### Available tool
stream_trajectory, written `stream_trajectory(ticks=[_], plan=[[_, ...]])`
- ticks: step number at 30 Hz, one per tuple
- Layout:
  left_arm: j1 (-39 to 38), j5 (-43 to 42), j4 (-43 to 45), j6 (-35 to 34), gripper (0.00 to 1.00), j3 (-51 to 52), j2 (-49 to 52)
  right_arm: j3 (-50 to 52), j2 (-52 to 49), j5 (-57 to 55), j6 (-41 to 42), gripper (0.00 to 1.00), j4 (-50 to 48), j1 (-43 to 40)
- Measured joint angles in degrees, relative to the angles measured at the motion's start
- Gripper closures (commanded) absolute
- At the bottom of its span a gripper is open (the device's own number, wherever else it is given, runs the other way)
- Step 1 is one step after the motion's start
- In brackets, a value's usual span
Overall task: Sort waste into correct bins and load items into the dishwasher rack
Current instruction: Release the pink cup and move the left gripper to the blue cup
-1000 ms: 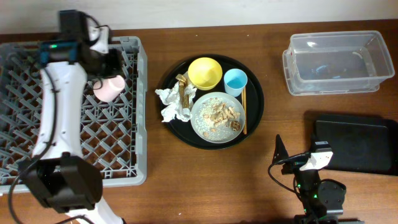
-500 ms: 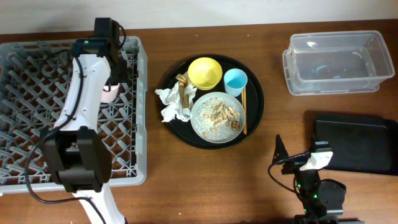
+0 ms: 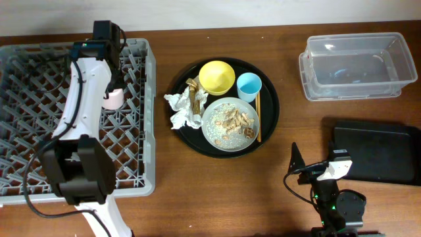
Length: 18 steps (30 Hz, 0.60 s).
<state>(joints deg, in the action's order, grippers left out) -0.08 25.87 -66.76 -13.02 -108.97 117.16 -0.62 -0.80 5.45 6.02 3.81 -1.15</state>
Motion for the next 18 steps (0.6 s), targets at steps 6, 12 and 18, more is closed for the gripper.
stream_trajectory(ticks=[6, 12, 18], plan=[[0.0, -10.2, 3.3, -0.5, 1.0, 0.0, -4.4, 0.0, 0.0, 0.0, 0.0, 0.02, 0.0, 0.0], [0.5, -14.9, 3.1, -0.5, 1.0, 0.2, -3.8, 0.0, 0.0, 0.0, 0.0, 0.02, 0.0, 0.0], [4.2, -15.0, 2.4, -0.5, 0.99, 0.6, -0.1, 0.0, 0.0, 0.0, 0.0, 0.02, 0.0, 0.0]])
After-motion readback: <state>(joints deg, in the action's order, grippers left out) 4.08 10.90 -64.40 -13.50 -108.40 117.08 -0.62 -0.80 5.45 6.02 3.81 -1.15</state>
